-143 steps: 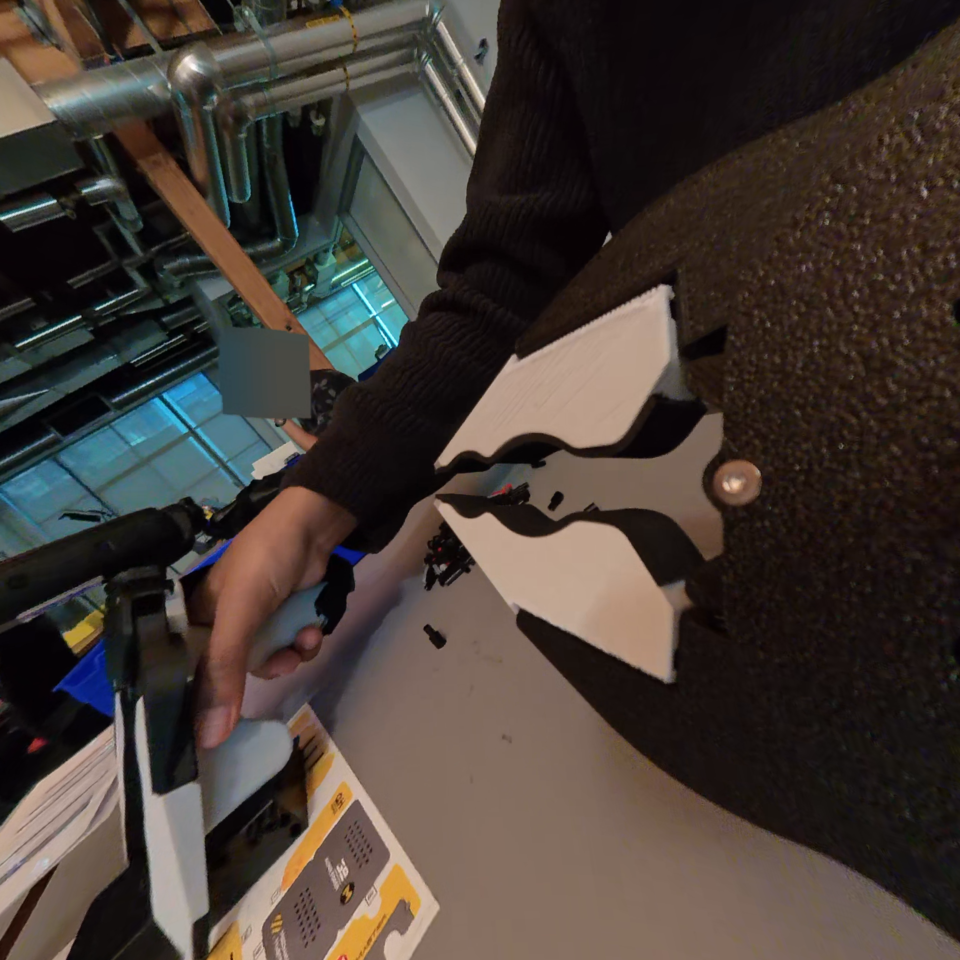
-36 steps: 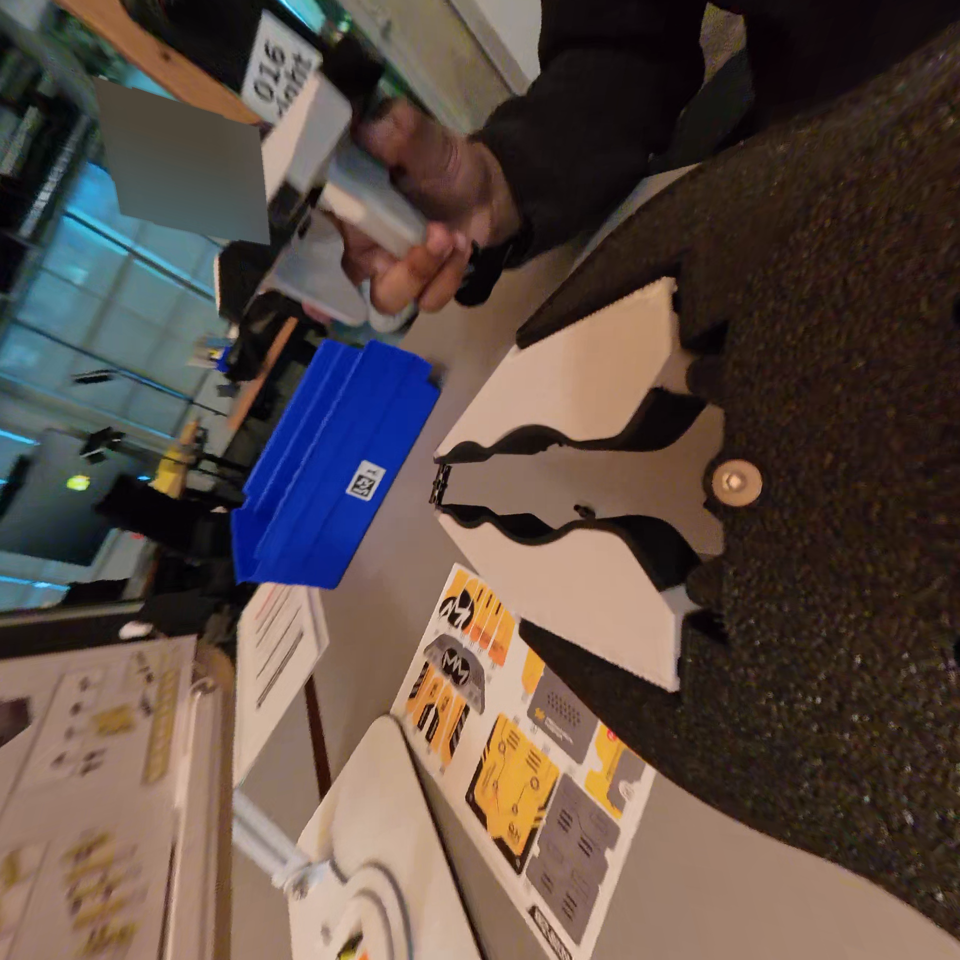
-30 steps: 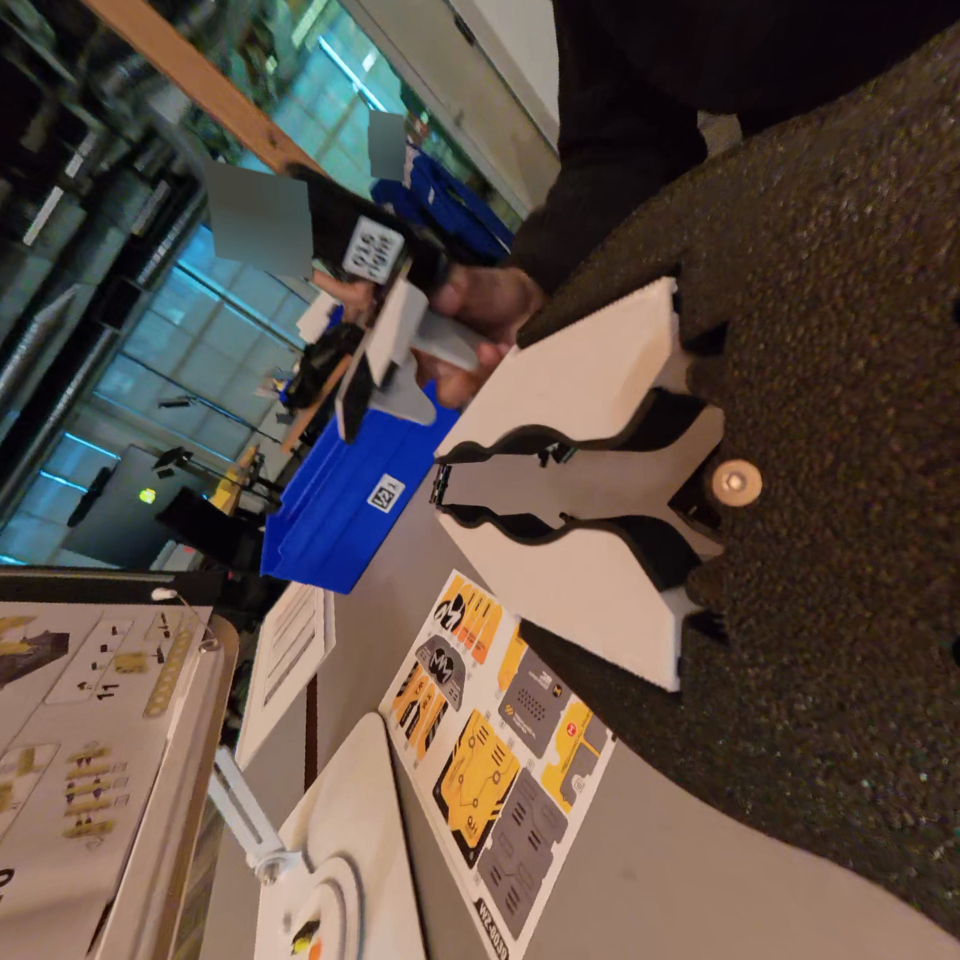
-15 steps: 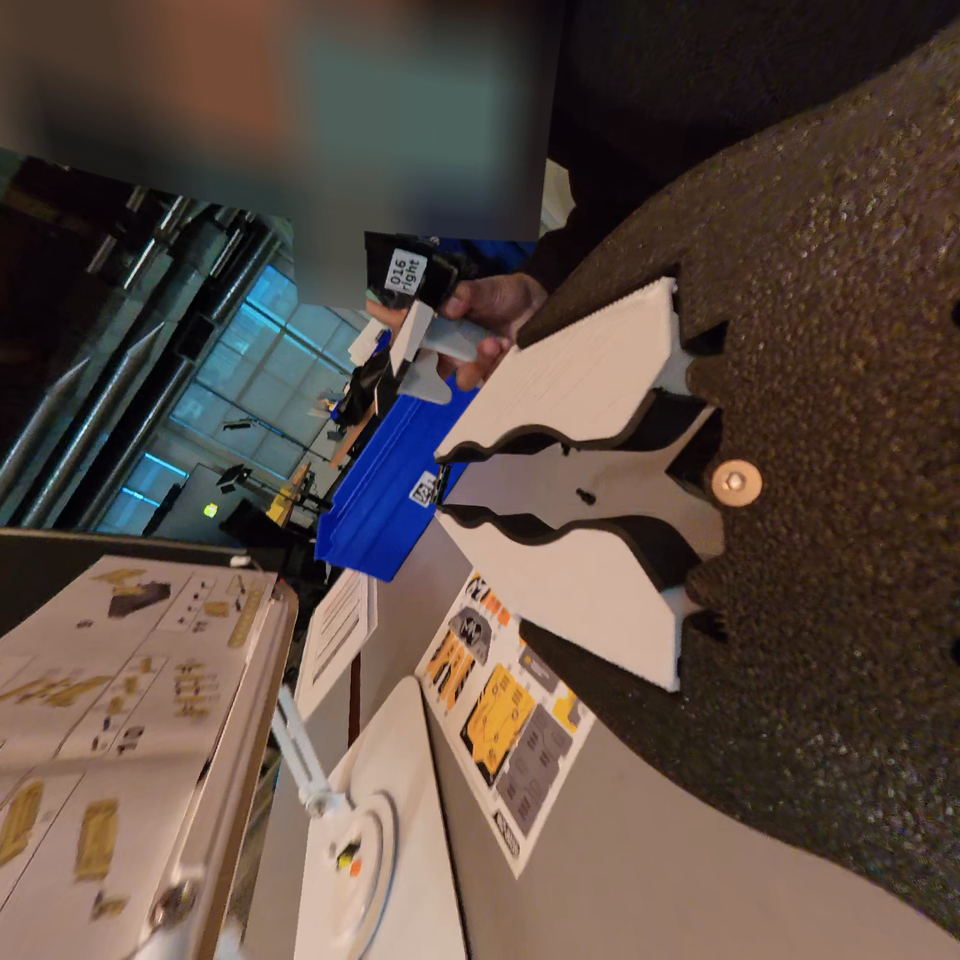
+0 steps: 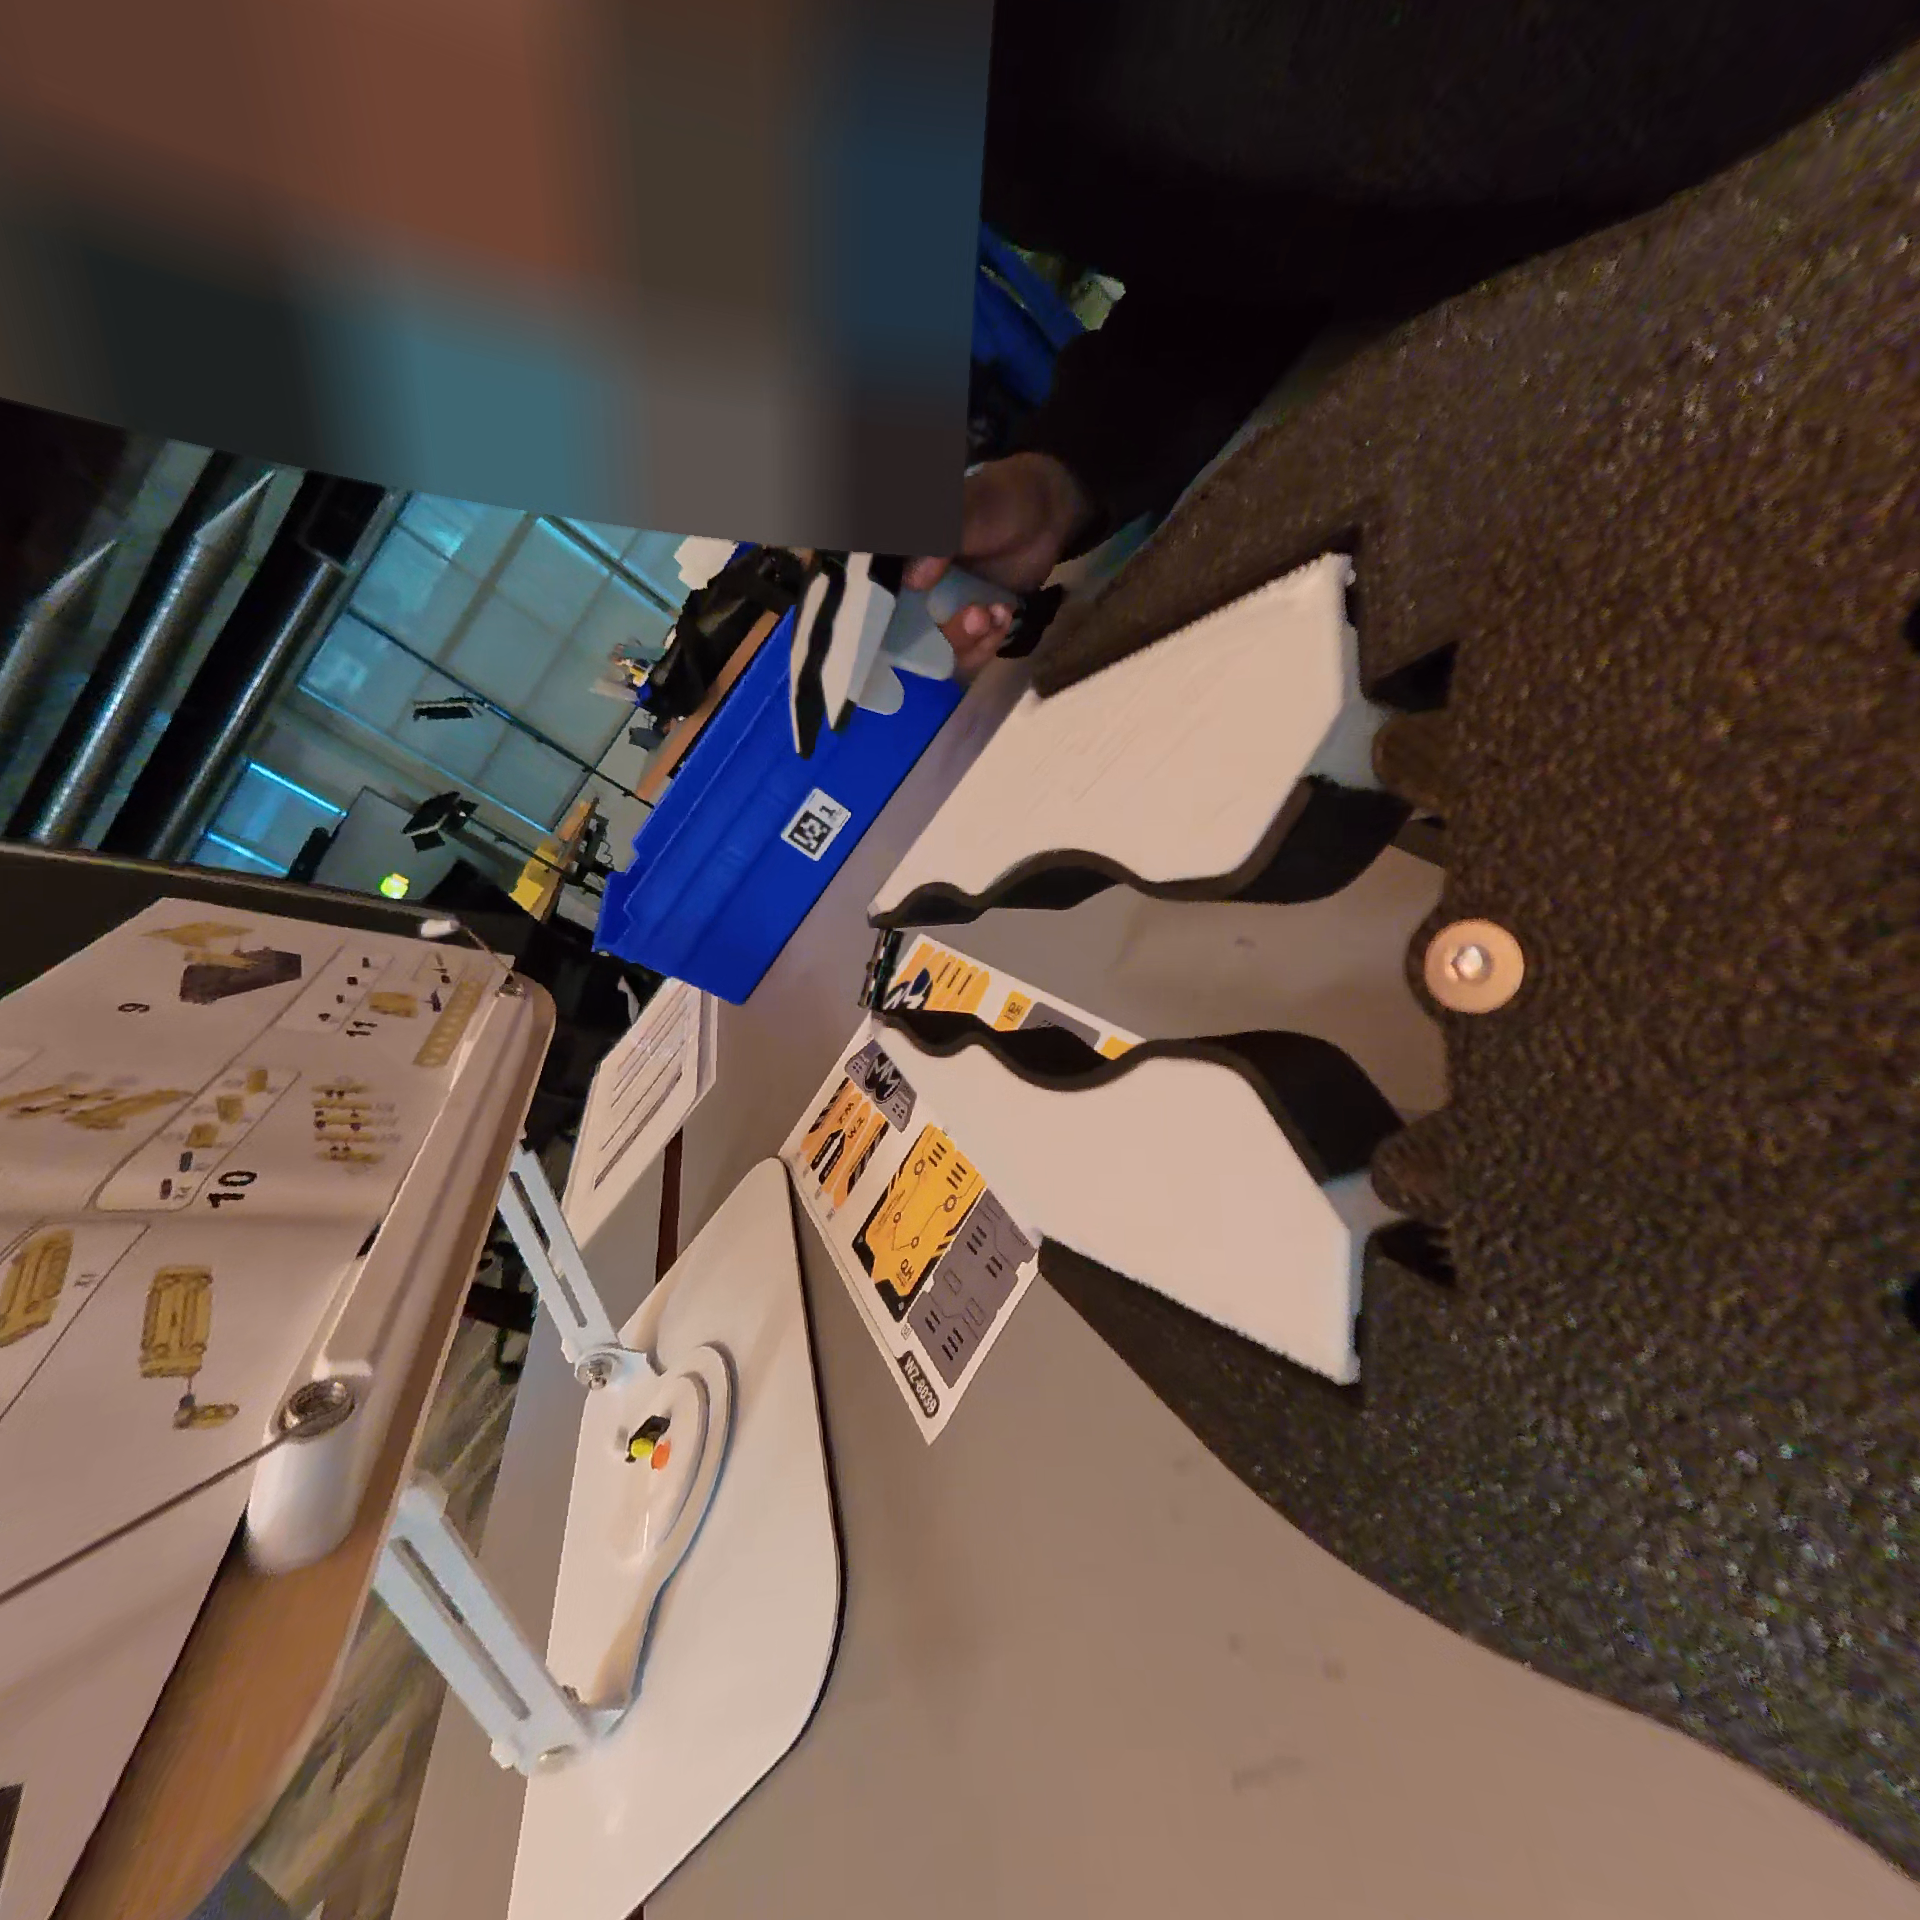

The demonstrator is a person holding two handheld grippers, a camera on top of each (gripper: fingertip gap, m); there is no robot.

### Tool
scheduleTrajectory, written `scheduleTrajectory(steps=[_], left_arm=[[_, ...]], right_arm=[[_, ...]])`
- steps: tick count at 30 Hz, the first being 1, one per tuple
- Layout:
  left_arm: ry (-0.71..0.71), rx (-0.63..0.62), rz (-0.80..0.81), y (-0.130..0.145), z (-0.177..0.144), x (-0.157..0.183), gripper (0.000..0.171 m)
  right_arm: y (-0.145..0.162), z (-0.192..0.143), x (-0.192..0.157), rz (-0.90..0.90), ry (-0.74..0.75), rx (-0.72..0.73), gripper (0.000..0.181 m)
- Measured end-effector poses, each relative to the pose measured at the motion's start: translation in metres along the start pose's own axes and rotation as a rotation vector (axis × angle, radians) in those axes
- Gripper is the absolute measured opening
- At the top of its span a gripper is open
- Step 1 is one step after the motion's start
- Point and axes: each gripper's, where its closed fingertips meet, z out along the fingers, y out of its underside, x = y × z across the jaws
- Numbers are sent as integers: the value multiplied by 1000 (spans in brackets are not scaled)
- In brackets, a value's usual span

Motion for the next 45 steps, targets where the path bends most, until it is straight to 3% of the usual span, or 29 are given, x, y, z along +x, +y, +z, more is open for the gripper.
scheduleTrajectory(steps=[6, 9, 19, 45], left_arm=[[3, 12, -27, -1, -1, -3, 15], [1, -6, -12, 1, 1, -1, 15], [-4, -49, 38, 8, 6, 4, 15], [-28, -92, 71, 14, 11, 4, 15]], right_arm=[[19, 8, 4, -68, 39, -63, 22], [22, 8, 8, -56, 46, -68, 8], [19, 3, 27, 115, 62, -33, 7], [22, 3, 30, 102, 73, -49, 7]])
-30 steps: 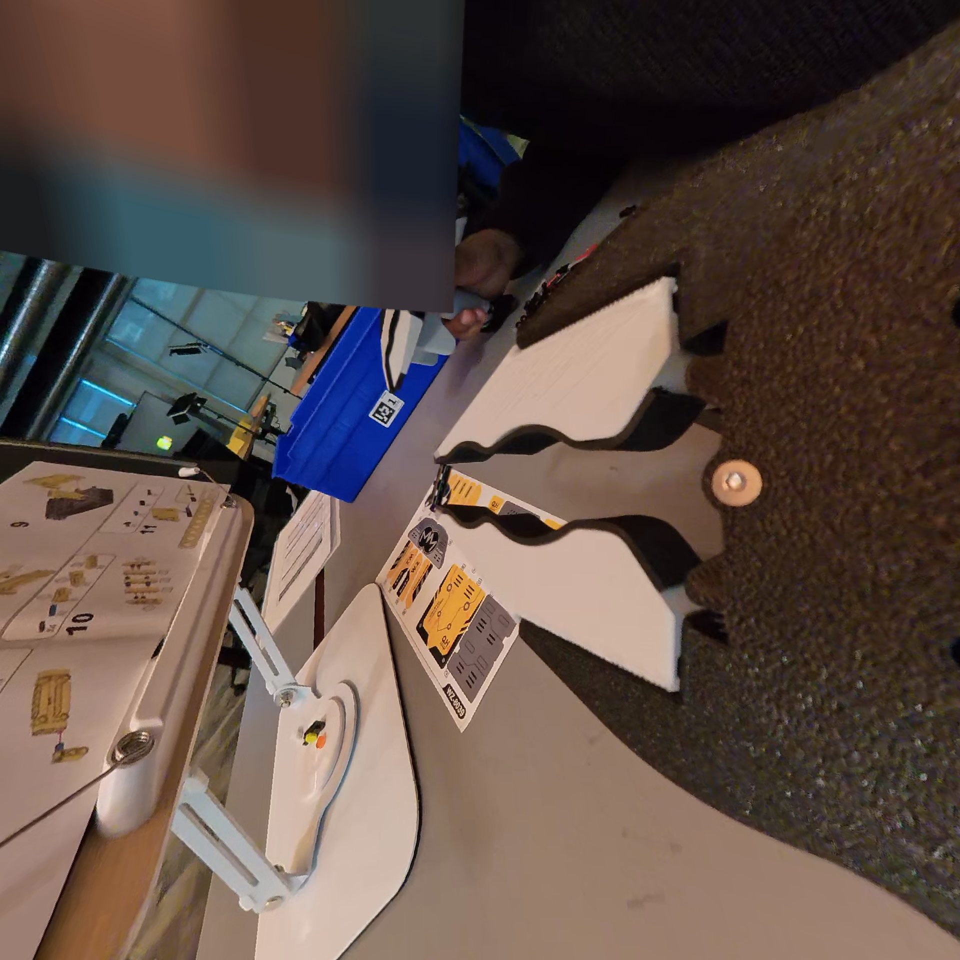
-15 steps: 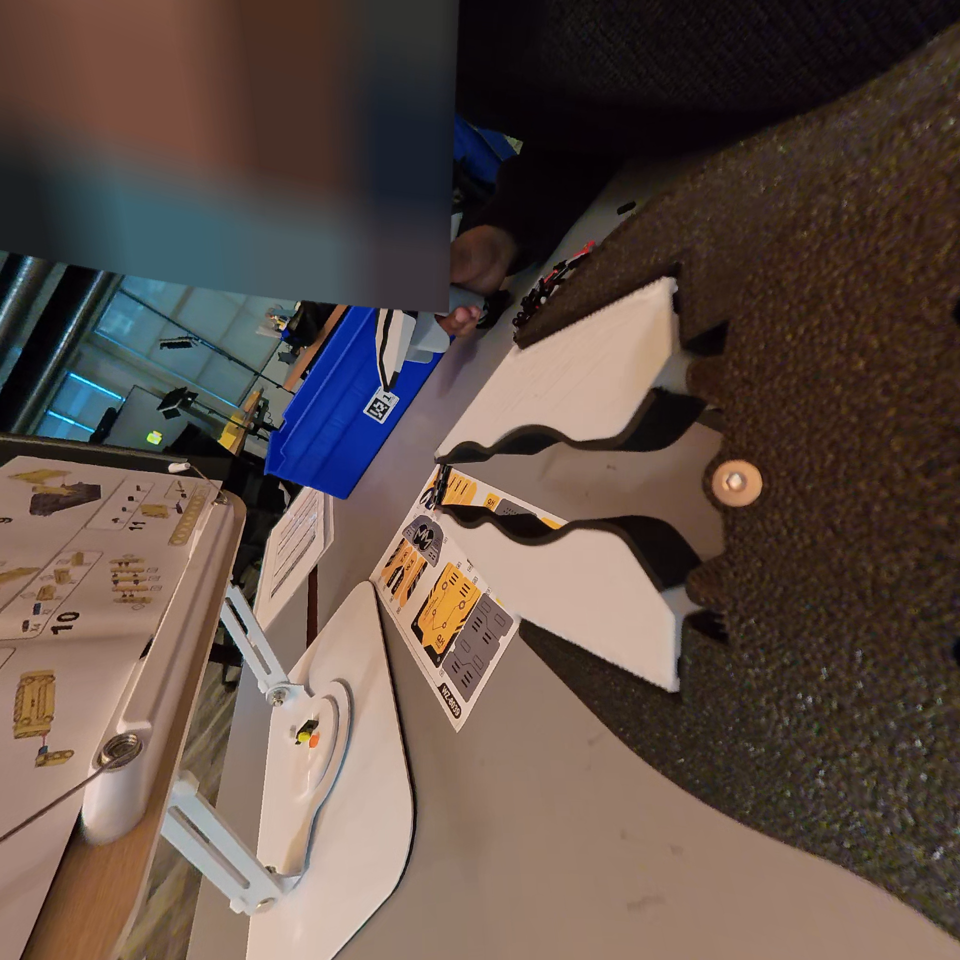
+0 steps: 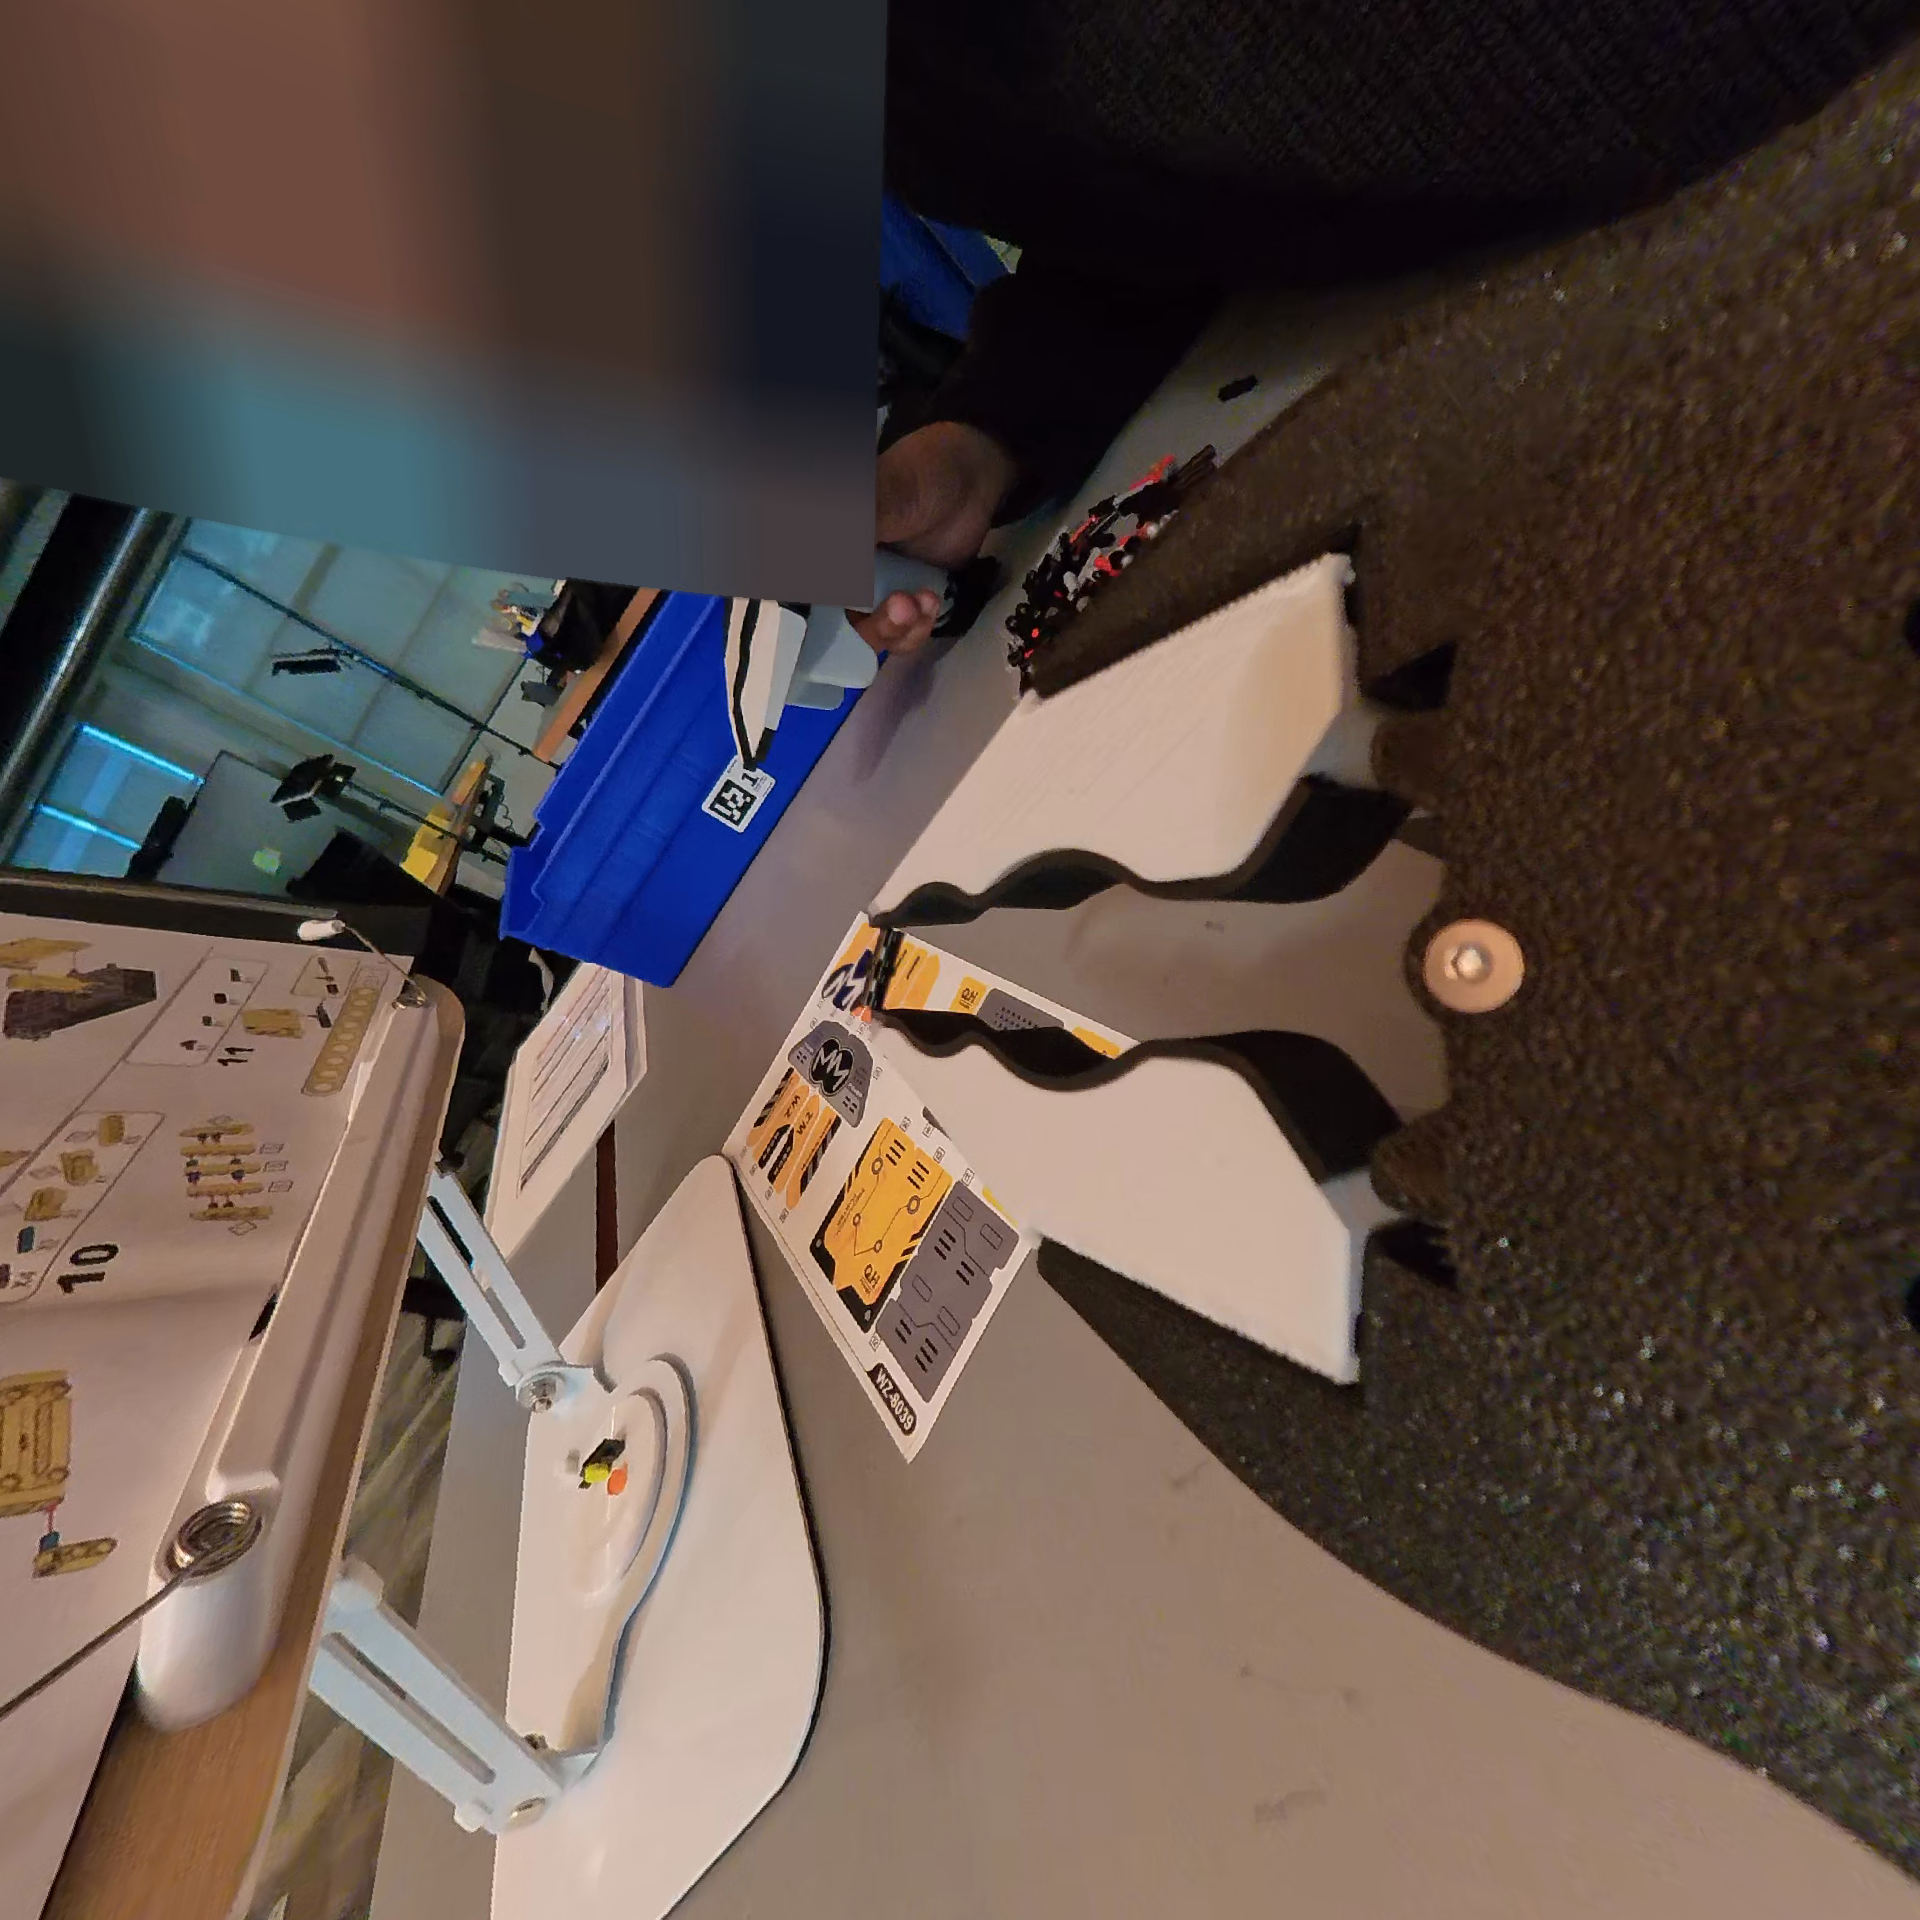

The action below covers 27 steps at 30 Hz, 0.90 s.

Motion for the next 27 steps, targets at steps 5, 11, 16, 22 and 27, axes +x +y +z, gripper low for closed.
scheduleTrajectory(steps=[5, 11, 16, 22, 27], left_arm=[[-3, -2, 0, 0, 0, 0, 15], [-9, -8, 12, 1, 1, 0, 15], [-24, -17, 36, 2, 2, 1, 15], [-54, -17, 55, 2, 2, -1, 15], [-78, -24, 43, 3, 3, -5, 15]], right_arm=[[0, 0, 0, 0, 0, -1, 7], [1, 1, -2, -16, 2, -6, 7], [6, 3, -8, -66, -4, -42, 8], [4, 3, -33, -177, -59, -55, 31], [-7, -5, -94, -229, -273, -17, 57]])
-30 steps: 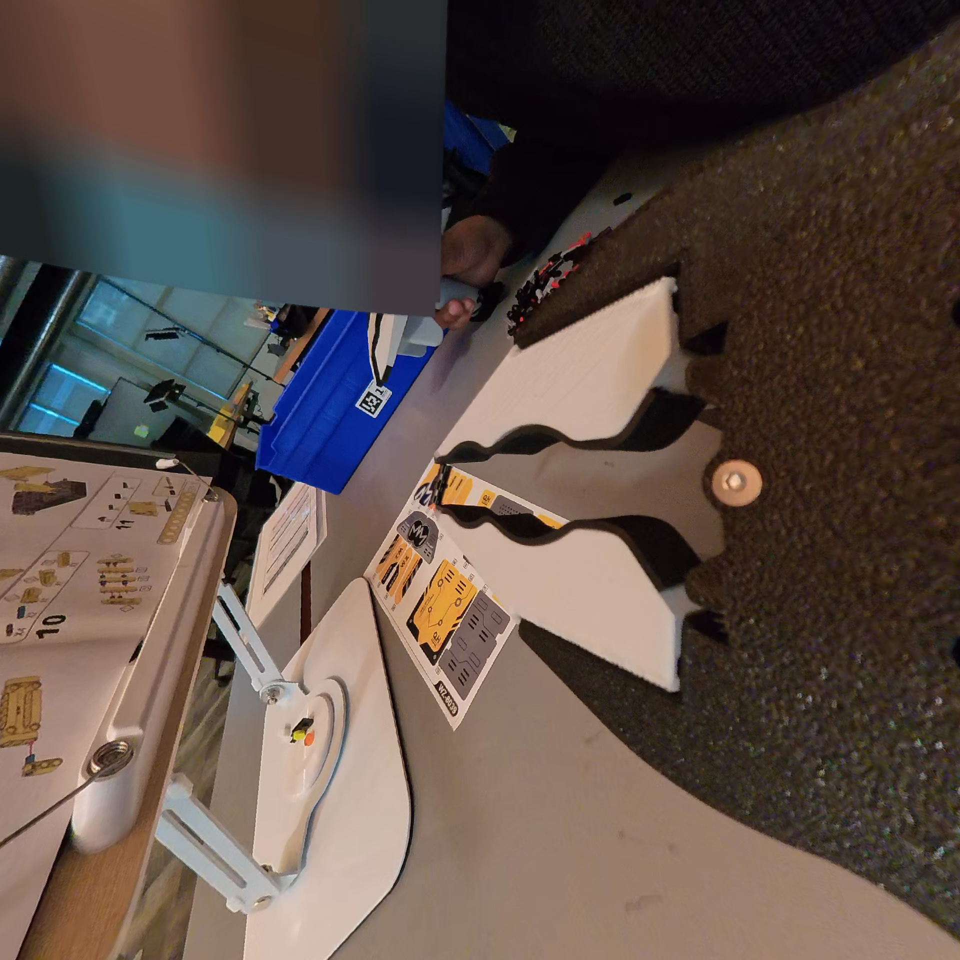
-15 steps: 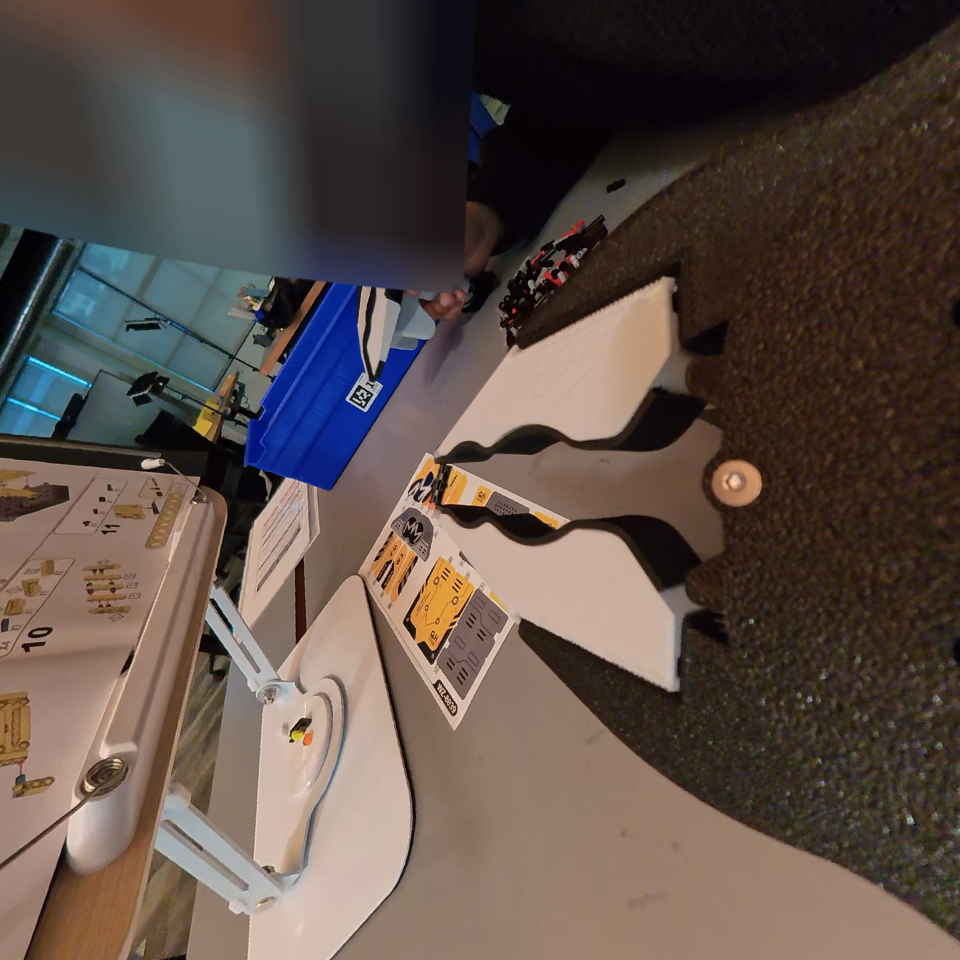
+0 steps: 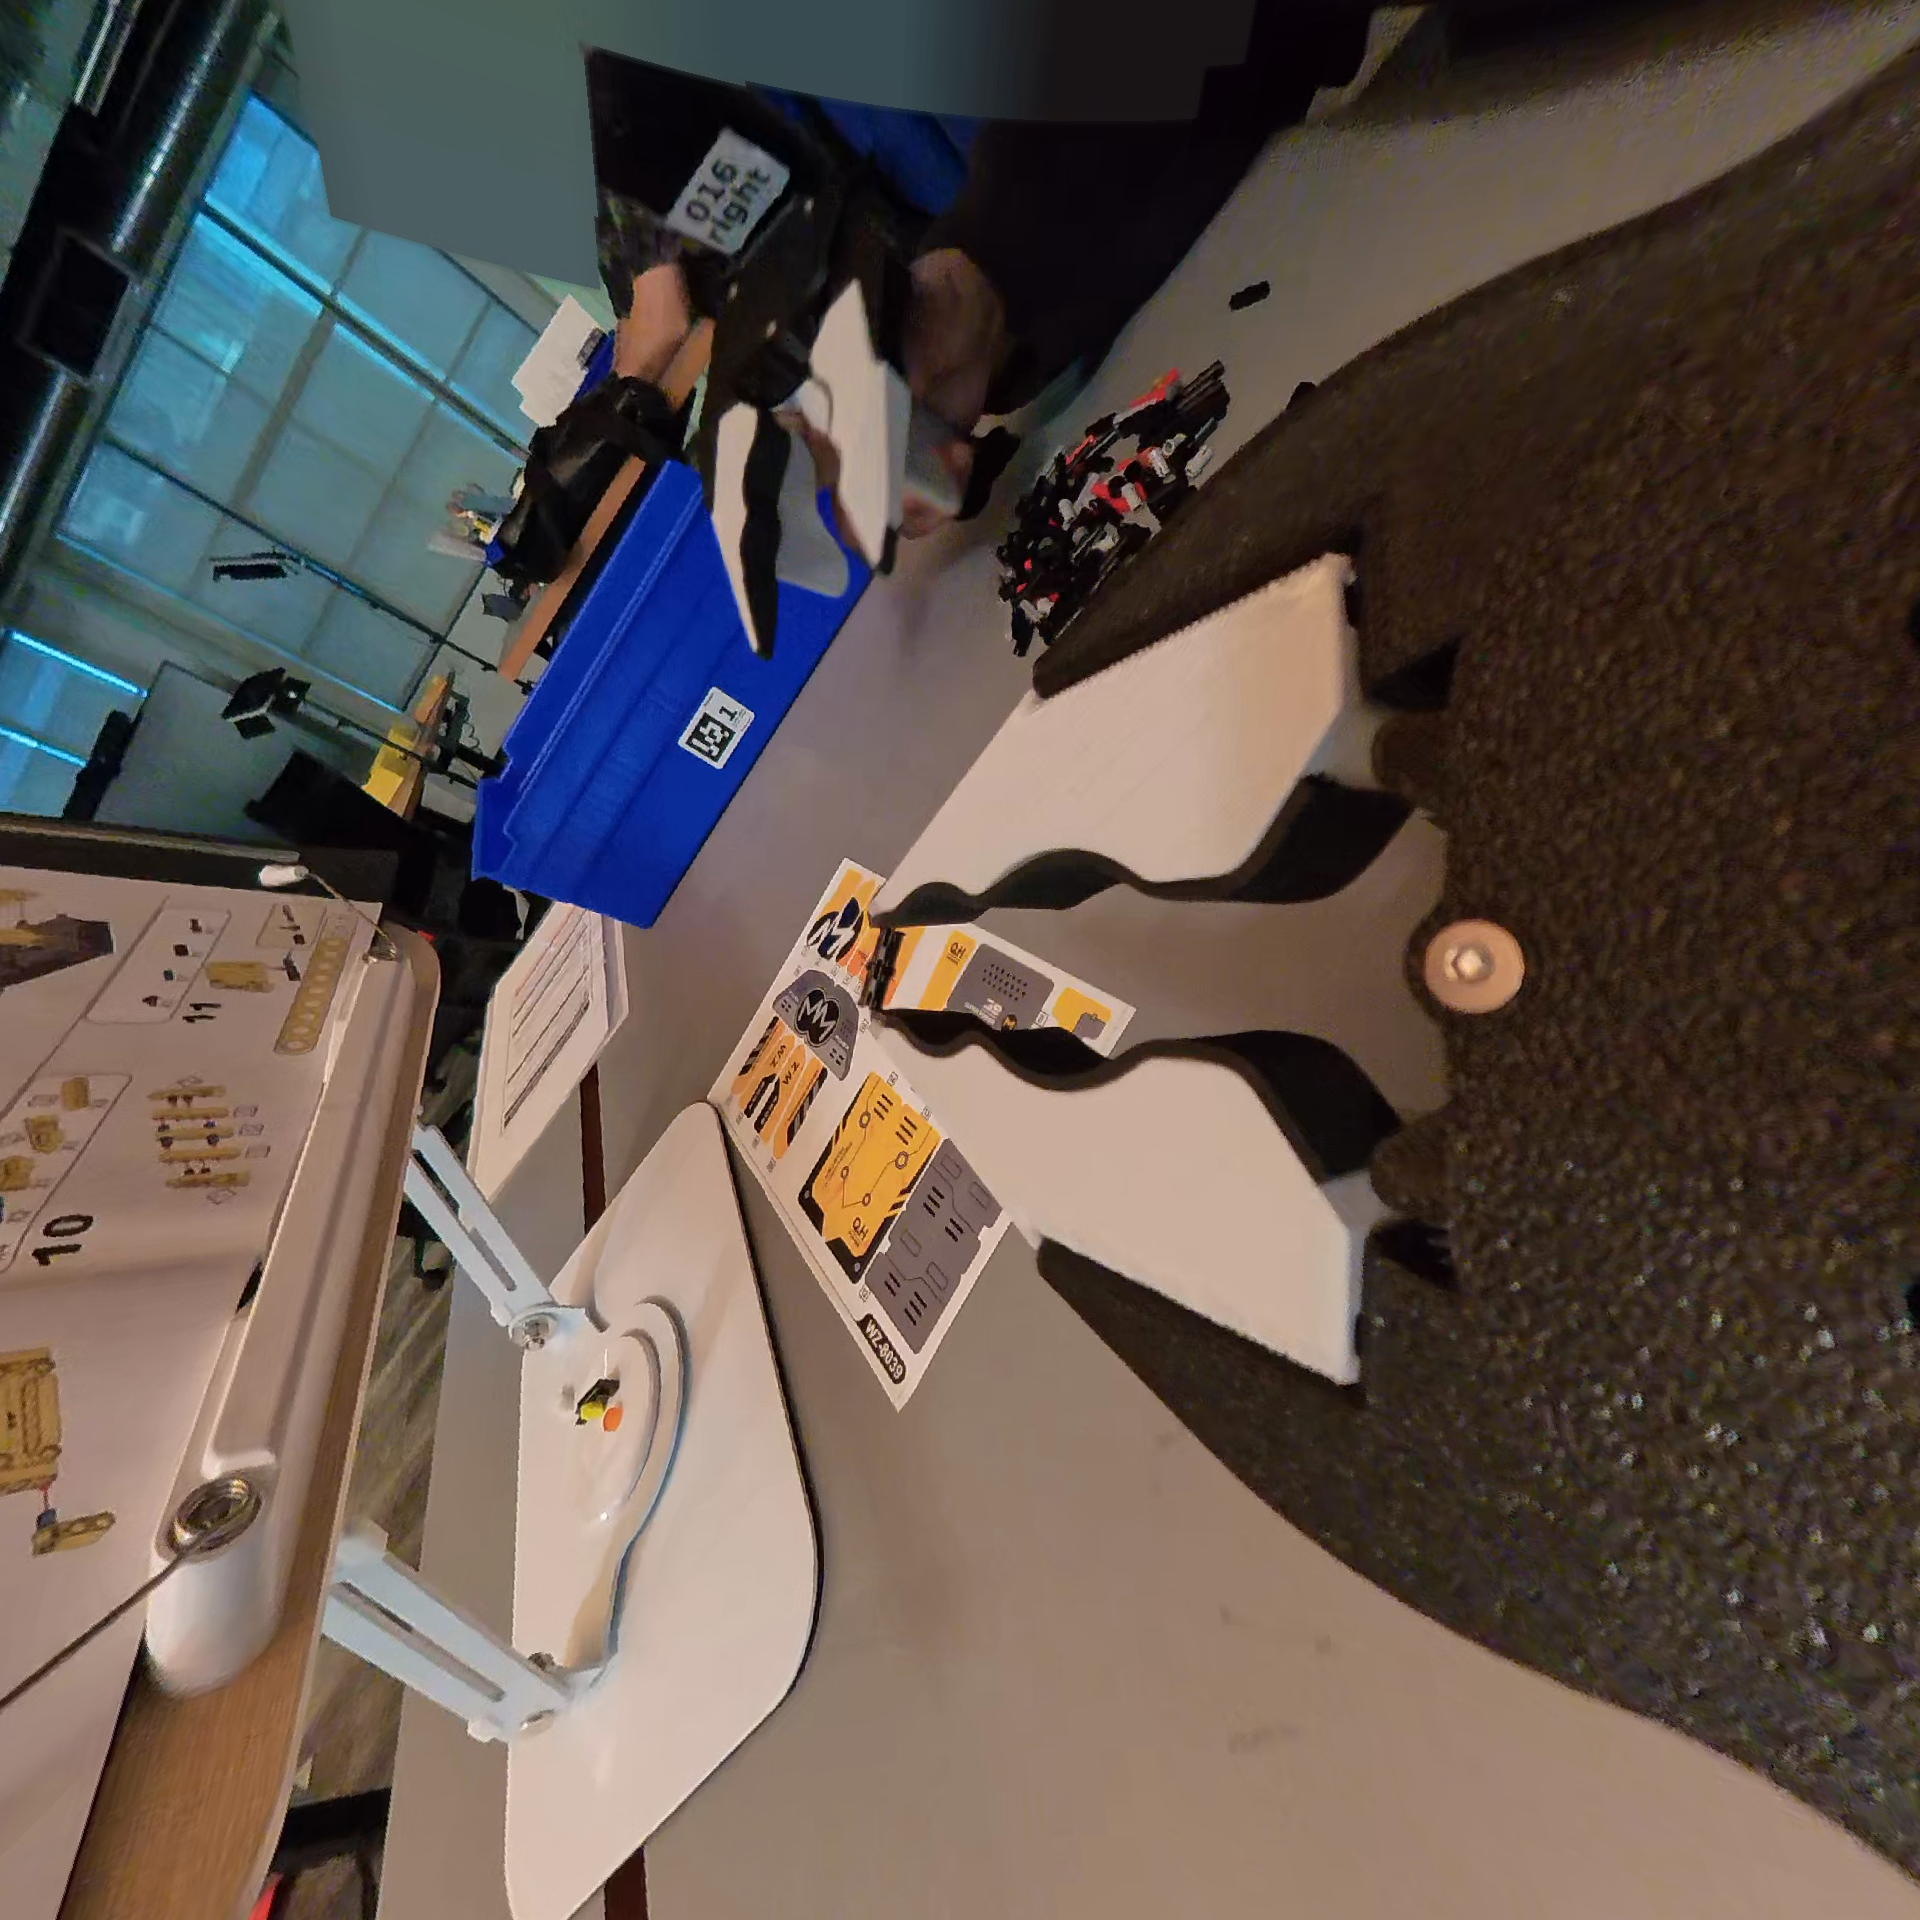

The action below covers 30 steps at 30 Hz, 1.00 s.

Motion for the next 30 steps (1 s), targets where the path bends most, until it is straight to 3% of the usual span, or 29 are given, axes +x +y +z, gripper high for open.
scheduleTrajectory(steps=[7, 11, 17, 24, 27, 30], left_arm=[[-14, 5, 0, -1, 0, -2, 15], [-18, 7, -3, -1, -1, -3, 15], [-22, 16, -14, -2, -1, -4, 15], [-27, 6, 6, -1, 0, -3, 15], [-22, 5, 10, -1, 0, -2, 15], [-21, 3, 15, 0, 0, -1, 15]], right_arm=[[-14, 30, -105, -37, -281, -80, 68], [-22, 46, -133, -10, -326, -115, 69], [-24, 60, -121, 64, -245, -132, 69], [-49, 43, -78, 193, -136, 56, 67], [-59, 26, -46, 253, -58, 164, 52], [-74, -3, -5, 219, 111, 327, 34]])
